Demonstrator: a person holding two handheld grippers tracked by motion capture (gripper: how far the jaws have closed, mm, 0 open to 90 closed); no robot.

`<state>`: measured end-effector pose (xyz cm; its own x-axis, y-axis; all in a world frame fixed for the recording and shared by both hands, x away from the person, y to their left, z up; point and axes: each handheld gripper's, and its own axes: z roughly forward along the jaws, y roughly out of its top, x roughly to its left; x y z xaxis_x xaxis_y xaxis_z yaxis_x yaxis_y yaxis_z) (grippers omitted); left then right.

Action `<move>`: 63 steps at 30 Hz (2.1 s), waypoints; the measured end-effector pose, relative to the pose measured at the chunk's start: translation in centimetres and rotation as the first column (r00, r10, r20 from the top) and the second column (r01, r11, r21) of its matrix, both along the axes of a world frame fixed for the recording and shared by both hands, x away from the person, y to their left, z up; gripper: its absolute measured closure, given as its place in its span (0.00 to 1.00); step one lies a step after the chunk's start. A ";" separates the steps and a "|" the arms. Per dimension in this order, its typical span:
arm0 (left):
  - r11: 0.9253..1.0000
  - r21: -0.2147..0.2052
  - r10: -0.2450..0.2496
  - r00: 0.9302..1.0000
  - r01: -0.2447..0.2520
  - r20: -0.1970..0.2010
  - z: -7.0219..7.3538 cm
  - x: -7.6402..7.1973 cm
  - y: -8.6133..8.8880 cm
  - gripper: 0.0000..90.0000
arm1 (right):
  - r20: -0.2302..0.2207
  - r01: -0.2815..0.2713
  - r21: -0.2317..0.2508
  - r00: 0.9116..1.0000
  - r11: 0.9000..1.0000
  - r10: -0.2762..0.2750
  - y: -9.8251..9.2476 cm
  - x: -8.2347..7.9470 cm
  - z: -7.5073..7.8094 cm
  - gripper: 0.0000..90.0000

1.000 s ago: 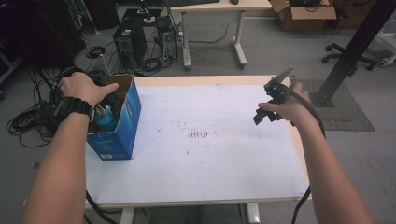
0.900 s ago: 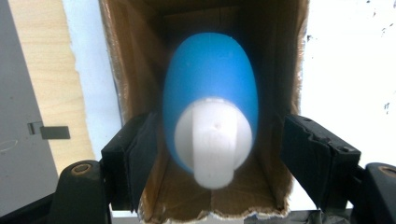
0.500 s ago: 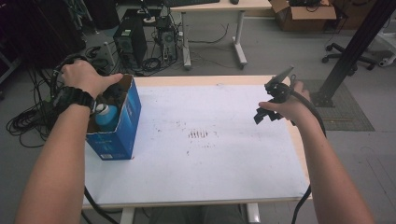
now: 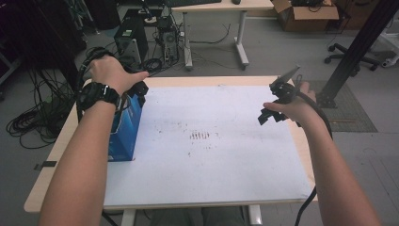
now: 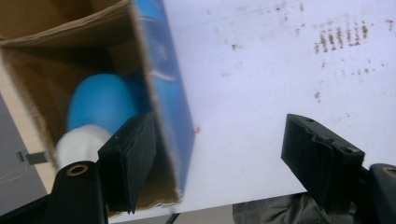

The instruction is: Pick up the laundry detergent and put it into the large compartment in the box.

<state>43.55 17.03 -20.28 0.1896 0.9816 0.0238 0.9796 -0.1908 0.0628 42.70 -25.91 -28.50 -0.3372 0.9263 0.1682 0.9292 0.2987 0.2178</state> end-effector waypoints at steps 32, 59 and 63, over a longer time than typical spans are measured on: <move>0.991 -0.058 -0.120 0.991 0.117 -0.052 -4.9 -1.1 -8.2 0.23 | 0.009 -0.006 0.002 1.000 1.000 0.006 0.2 -0.9 0.5 0.11; 0.987 -0.080 -0.145 0.987 0.139 -0.066 -5.8 -1.6 -8.9 0.10 | 0.010 -0.008 0.010 1.000 1.000 0.008 0.2 -1.3 0.5 0.11; 0.988 -0.082 -0.139 0.988 0.133 -0.067 -5.8 -1.7 -8.9 0.09 | 0.012 -0.009 0.009 1.000 1.000 0.009 0.2 -1.3 0.5 0.11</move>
<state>41.89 8.17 -26.11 0.3201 0.9448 -0.0692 0.9473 -0.3200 0.0127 41.41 -25.72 -28.04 -0.3473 0.9217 0.1726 0.9238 0.3047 0.2318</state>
